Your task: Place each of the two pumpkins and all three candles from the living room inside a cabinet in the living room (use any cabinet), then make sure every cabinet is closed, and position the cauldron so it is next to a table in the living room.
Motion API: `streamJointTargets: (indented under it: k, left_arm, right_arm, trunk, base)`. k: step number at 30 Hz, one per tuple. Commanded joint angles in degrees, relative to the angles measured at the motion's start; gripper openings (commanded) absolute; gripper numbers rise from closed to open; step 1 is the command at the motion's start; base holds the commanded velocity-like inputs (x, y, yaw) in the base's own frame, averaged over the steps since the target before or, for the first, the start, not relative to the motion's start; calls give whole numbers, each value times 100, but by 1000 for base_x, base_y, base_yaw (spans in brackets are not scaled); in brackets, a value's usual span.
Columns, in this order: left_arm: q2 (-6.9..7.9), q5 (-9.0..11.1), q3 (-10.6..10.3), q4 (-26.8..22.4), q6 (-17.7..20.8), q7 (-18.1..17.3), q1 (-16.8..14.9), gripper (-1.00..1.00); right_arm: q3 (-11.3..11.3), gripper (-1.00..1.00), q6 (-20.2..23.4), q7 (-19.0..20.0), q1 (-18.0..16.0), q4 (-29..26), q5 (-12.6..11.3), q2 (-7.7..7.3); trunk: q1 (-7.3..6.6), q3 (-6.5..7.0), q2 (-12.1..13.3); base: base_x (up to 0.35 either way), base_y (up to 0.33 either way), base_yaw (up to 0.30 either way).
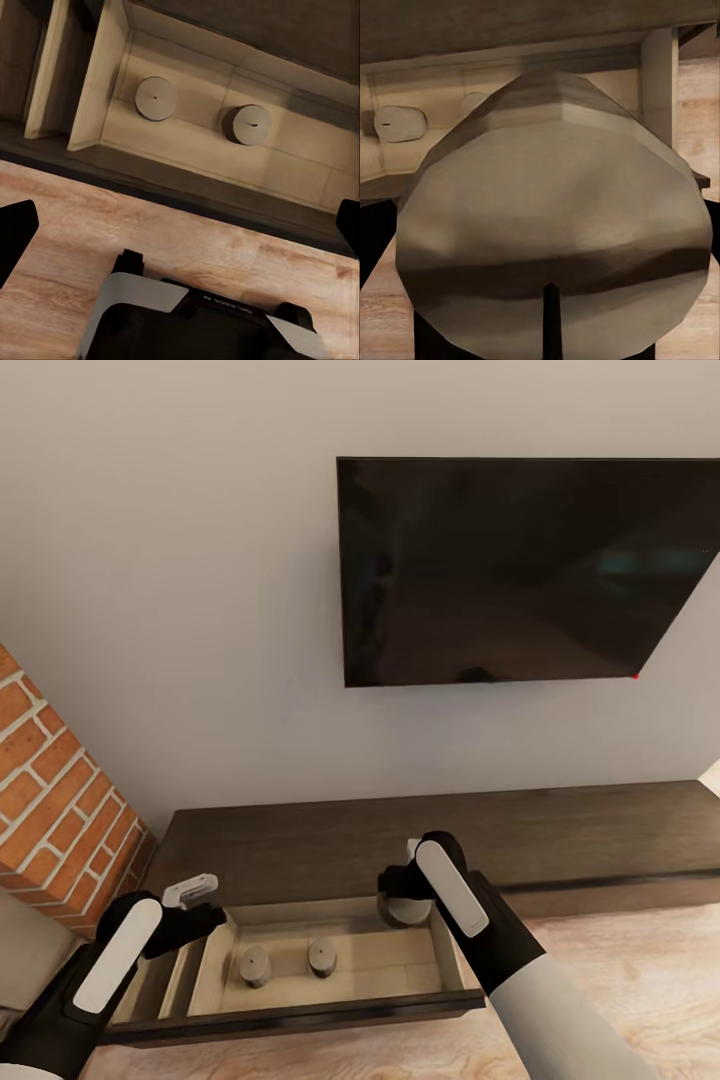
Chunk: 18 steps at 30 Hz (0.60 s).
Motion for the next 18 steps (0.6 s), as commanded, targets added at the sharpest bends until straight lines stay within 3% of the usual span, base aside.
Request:
streamJointTargets:
  k: [1, 10, 18]
  left_arm:
    - [14, 81, -14, -8, 18, 60, -2, 100]
    - [111, 147, 1, -19, 151, 54, 2, 100]
    - [117, 150, 217, -20, 163, 52, 2, 100]
  right_arm:
    - [8, -100, 19, -60, -6, -8, -52, -1]
    - [3, -100, -115, -42, -5, 77, -59, -16]
    - [3, -100, -232, 14, -5, 224, -64, -20]
  trunk:
    - [4, -10, -10]
    - [4, -10, -10]
    - [180, -154, -331]
  base:
    - [116, 2, 0]
    - [25, 0, 0]
    - [0, 0, 0]
